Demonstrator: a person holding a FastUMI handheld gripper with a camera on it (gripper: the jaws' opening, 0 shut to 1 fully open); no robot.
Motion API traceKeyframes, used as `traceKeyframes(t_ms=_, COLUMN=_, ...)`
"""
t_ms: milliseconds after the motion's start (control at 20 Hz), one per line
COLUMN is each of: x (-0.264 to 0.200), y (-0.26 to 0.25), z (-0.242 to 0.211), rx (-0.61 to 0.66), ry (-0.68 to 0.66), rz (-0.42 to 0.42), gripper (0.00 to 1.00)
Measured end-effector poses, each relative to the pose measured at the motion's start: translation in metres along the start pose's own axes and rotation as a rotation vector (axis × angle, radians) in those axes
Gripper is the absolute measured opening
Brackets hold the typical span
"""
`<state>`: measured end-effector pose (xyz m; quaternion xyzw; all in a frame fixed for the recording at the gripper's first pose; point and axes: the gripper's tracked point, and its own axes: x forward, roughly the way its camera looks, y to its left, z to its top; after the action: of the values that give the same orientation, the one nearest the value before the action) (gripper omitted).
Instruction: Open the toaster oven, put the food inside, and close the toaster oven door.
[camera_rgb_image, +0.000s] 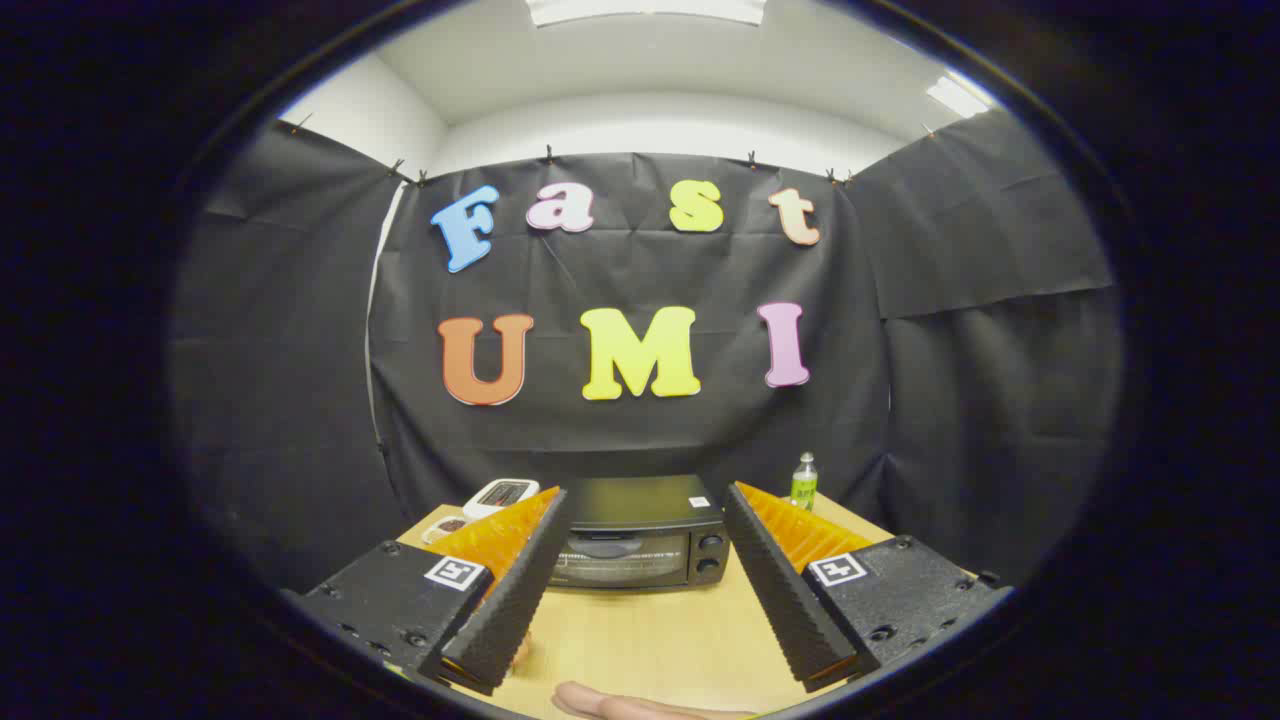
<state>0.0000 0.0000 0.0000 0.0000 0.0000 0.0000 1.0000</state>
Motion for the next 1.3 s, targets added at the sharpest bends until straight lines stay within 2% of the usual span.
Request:
traceKeyframes(t_ms=550, x=0.006, y=0.000, z=-0.005, rx=0.015, ry=-0.013, rz=0.018, gripper=1.00)
traceKeyframes(t_ms=700, x=0.045, y=0.017, z=-0.020, rx=0.015, ry=0.011, rz=0.061, gripper=1.00)
traceKeyframes(t_ms=850, x=0.106, y=0.023, z=-0.053, rx=-0.035, ry=0.064, rz=0.044, gripper=1.00)
traceKeyframes(t_ms=1000, x=0.166, y=0.047, z=-0.092, rx=-0.018, ry=0.105, rz=0.097, gripper=1.00)
traceKeyframes(t_ms=1150, x=0.217, y=0.036, z=-0.129, rx=-0.086, ry=0.129, rz=0.062, gripper=1.00)
traceKeyframes(t_ms=1300, x=0.246, y=0.044, z=-0.158, rx=-0.066, ry=0.170, rz=0.084, gripper=1.00)
